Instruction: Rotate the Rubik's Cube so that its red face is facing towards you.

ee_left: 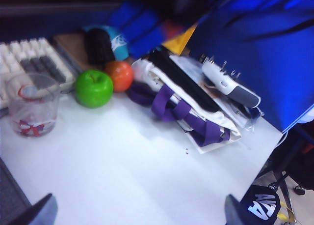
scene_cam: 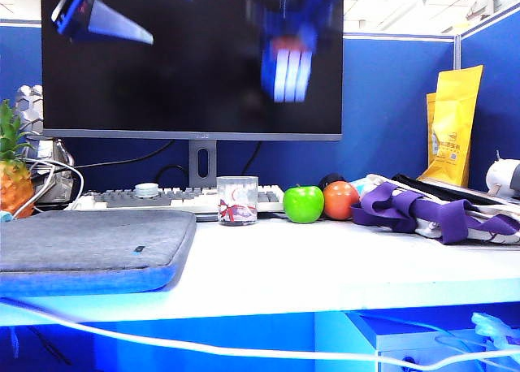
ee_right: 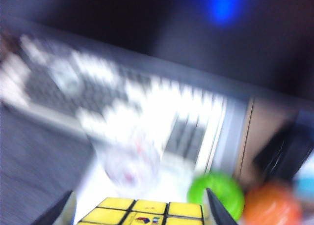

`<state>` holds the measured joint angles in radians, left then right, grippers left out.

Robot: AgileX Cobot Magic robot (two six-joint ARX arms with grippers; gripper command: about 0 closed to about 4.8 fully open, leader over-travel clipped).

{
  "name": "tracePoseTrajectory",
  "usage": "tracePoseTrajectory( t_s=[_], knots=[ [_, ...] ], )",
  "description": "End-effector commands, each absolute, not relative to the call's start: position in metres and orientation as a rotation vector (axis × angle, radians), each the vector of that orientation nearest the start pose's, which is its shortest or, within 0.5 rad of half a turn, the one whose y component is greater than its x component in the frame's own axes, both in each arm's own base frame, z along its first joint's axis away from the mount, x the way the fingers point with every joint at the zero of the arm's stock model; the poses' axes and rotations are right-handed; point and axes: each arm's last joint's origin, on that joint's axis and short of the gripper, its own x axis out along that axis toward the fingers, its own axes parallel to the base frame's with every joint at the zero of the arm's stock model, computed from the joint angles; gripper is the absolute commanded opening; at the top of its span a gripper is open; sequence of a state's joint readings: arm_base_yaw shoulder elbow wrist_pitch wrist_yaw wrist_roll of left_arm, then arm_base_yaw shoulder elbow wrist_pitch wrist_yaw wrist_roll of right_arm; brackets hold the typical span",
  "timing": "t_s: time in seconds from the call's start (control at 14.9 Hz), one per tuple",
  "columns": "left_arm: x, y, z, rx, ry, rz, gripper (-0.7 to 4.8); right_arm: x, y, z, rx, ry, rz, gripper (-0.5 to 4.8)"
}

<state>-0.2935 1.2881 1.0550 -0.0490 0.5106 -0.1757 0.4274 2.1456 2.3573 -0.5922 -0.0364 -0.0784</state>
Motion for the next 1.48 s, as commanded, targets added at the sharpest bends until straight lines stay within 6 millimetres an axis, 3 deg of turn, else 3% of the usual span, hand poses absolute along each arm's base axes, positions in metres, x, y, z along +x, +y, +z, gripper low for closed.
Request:
tracePoseTrajectory(
  t_s=[0.07,0.2,0.34,0.61,0.74,0.87,1.01,1.21,1.35,1.48],
  knots=[
    [0.270,-0.097,0.335,-0.190,0.351,-0.771,4.79,0.391,0.189,0.463,-0.176,0.192,0.481,1.16],
    [0.270,-0.097,0.335,-0.193,0.350,-0.771,4.79,0.340,0.173,0.517,-0.147,0.052,0.491,1.15],
    [0.270,-0.096,0.336,-0.194,0.343,-0.774,4.79,0.291,0.159,0.548,-0.169,0.013,0.472,1.16],
    [0.264,-0.095,0.342,-0.210,0.329,-0.792,4.79,0.201,0.156,0.561,-0.240,0.021,0.530,1.15],
    [0.258,-0.094,0.347,-0.208,0.309,-0.805,4.79,0.153,0.158,0.549,-0.267,0.005,0.507,1.15],
    [0.250,-0.091,0.347,-0.204,0.299,-0.811,4.79,0.119,0.157,0.514,-0.247,-0.037,0.490,1.15],
    [0.236,-0.087,0.339,-0.203,0.303,-0.803,4.79,0.105,0.153,0.460,-0.166,-0.090,0.499,1.03],
    [0.222,-0.082,0.326,-0.196,0.315,-0.785,4.79,0.115,0.162,0.358,-0.135,-0.110,0.461,1.03],
    [0.216,-0.080,0.318,-0.201,0.329,-0.784,4.79,0.136,0.160,0.297,-0.030,-0.098,0.422,1.03],
    [0.208,-0.078,0.310,-0.202,0.338,-0.779,4.79,0.156,0.150,0.256,0.091,-0.105,0.374,1.04]
  ],
)
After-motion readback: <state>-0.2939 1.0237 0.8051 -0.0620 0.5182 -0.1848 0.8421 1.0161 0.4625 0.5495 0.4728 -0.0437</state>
